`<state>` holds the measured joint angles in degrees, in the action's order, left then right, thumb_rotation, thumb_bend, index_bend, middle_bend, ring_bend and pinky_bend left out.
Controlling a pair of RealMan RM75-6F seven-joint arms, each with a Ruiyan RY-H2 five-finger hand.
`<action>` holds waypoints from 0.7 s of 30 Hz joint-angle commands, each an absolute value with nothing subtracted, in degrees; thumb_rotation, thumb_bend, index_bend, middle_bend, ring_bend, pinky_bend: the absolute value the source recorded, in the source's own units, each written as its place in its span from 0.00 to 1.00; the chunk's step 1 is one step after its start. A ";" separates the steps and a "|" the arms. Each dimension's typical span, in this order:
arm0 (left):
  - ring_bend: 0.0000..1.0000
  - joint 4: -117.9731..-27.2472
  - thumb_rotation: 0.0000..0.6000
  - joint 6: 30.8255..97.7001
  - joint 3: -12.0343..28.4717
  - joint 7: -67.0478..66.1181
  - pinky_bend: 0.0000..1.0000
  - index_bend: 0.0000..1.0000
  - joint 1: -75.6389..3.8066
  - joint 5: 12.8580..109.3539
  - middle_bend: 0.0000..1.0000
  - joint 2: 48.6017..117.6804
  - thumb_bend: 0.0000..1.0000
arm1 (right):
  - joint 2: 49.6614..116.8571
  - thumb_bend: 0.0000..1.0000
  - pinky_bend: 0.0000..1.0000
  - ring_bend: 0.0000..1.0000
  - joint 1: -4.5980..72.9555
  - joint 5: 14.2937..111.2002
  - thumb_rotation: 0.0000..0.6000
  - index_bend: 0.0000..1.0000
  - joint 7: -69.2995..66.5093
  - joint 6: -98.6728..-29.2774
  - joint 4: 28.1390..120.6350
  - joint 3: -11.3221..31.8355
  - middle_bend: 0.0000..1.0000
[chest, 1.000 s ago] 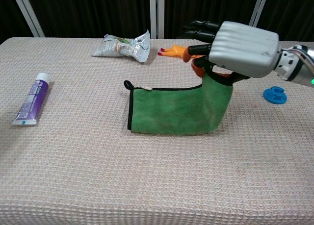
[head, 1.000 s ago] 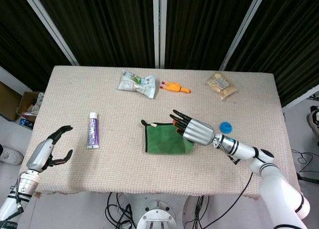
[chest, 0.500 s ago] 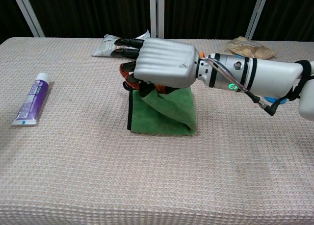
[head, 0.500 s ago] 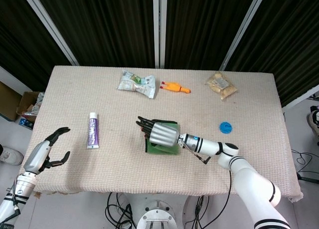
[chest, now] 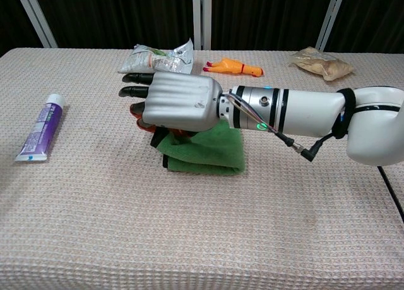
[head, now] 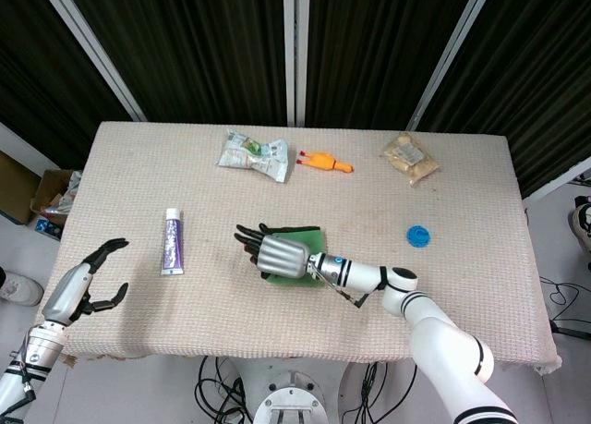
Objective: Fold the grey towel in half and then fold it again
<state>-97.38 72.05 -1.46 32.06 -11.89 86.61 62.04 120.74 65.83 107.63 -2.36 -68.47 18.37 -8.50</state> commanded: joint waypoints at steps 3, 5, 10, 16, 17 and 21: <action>0.12 -97.29 1.00 72.56 -1.69 32.60 0.13 0.14 -11.59 87.03 0.08 61.98 0.40 | 121.97 0.40 0.00 0.03 66.21 106.35 1.00 0.66 -0.81 -66.33 18.00 -7.75 0.28; 0.12 -97.24 1.00 72.76 -1.74 32.78 0.13 0.14 -11.49 87.17 0.08 61.95 0.40 | 122.23 0.39 0.00 0.01 66.02 105.49 1.00 0.53 0.55 -65.14 18.23 -7.16 0.23; 0.12 -97.28 1.00 73.53 -1.75 32.94 0.13 0.14 -11.26 87.67 0.08 62.02 0.39 | 121.88 0.26 0.00 0.00 65.10 103.22 1.00 0.12 3.97 -63.74 21.17 -5.43 0.10; 0.12 -97.64 1.00 74.14 -1.75 32.79 0.13 0.14 -11.10 88.04 0.08 61.70 0.39 | 120.15 0.08 0.00 0.00 64.22 101.99 1.00 0.00 5.92 -66.42 25.47 -3.84 0.01; 0.12 -97.71 1.00 74.23 -1.74 32.71 0.13 0.14 -11.09 88.08 0.08 61.61 0.39 | 119.71 0.07 0.00 0.00 64.07 101.90 1.00 0.00 6.36 -67.07 26.02 -3.61 0.00; 0.12 -98.08 1.00 75.03 -1.57 32.27 0.13 0.14 -10.89 88.27 0.08 61.04 0.39 | 116.07 0.07 0.00 0.00 61.78 100.42 1.00 0.00 8.38 -71.48 30.04 -1.75 0.00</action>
